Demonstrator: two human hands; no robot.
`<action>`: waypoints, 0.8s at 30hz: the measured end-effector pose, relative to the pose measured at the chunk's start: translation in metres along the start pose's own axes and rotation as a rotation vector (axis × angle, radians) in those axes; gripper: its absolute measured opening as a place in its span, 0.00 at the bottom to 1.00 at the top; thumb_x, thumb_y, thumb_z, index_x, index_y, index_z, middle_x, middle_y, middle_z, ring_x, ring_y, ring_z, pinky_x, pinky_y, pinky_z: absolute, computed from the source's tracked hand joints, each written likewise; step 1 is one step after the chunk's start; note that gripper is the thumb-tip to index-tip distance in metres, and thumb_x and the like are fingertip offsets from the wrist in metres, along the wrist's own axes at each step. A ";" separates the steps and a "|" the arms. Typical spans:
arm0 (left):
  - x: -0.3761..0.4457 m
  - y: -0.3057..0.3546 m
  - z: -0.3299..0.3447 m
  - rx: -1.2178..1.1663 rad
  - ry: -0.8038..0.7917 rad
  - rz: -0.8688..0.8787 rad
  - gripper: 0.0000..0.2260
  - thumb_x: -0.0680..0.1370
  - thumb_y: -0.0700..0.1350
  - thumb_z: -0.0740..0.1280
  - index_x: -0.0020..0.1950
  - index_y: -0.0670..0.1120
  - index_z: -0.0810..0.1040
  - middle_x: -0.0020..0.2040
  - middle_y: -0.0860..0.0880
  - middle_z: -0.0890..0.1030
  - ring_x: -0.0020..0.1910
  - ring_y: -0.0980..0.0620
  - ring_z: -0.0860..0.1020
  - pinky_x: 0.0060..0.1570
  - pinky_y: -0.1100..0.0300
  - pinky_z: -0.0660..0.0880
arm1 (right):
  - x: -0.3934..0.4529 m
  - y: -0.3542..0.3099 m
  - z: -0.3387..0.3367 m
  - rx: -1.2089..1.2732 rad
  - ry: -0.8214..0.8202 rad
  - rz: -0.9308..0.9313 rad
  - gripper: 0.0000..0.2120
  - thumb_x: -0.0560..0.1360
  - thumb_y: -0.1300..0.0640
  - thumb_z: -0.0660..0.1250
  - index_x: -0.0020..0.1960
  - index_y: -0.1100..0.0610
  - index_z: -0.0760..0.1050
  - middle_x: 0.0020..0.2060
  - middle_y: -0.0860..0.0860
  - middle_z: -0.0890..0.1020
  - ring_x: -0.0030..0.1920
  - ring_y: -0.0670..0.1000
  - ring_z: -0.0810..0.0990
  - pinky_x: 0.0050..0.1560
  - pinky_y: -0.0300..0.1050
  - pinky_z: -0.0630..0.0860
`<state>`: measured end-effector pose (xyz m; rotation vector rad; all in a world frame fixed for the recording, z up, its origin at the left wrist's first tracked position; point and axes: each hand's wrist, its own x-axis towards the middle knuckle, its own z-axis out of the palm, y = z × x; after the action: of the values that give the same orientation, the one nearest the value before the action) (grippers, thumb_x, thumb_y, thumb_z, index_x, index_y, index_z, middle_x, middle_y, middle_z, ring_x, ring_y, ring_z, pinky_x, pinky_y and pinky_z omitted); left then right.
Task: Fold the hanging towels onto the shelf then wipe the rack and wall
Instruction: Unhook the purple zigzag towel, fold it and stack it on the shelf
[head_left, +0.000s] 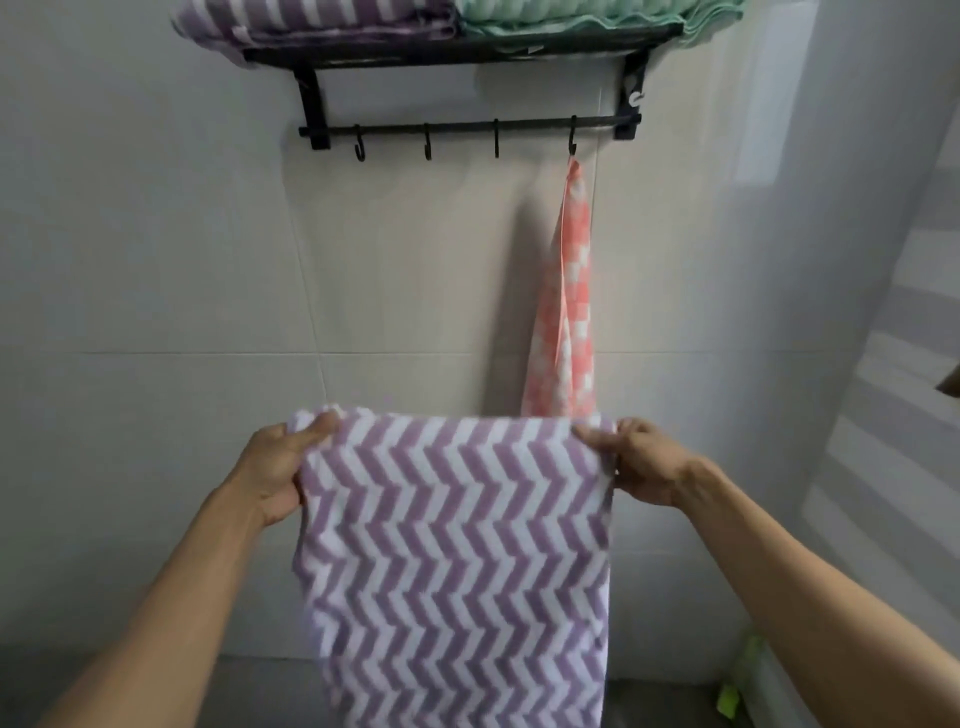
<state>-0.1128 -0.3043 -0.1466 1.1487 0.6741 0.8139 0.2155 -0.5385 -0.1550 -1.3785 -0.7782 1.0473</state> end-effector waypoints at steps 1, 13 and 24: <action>0.001 0.005 0.000 -0.042 -0.048 0.023 0.25 0.71 0.45 0.75 0.65 0.35 0.77 0.60 0.35 0.81 0.47 0.43 0.84 0.46 0.49 0.83 | 0.001 -0.005 -0.001 0.112 0.019 -0.028 0.25 0.69 0.49 0.75 0.59 0.64 0.81 0.59 0.60 0.84 0.55 0.57 0.85 0.59 0.53 0.81; -0.002 -0.010 0.008 0.122 -0.131 -0.034 0.37 0.58 0.49 0.85 0.62 0.36 0.79 0.57 0.37 0.83 0.51 0.41 0.84 0.45 0.48 0.83 | 0.000 -0.018 -0.012 -0.035 0.052 0.012 0.21 0.66 0.54 0.77 0.55 0.65 0.83 0.54 0.56 0.86 0.53 0.56 0.84 0.54 0.51 0.83; -0.001 0.005 0.018 0.044 0.097 -0.015 0.08 0.76 0.34 0.70 0.54 0.35 0.80 0.52 0.39 0.84 0.38 0.46 0.85 0.38 0.52 0.83 | 0.002 -0.024 -0.016 0.148 0.242 -0.051 0.14 0.75 0.60 0.73 0.58 0.64 0.82 0.52 0.55 0.85 0.46 0.53 0.82 0.43 0.43 0.81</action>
<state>-0.1000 -0.3138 -0.1369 1.1480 0.7835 0.8499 0.2340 -0.5401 -0.1331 -1.3217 -0.5438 0.8620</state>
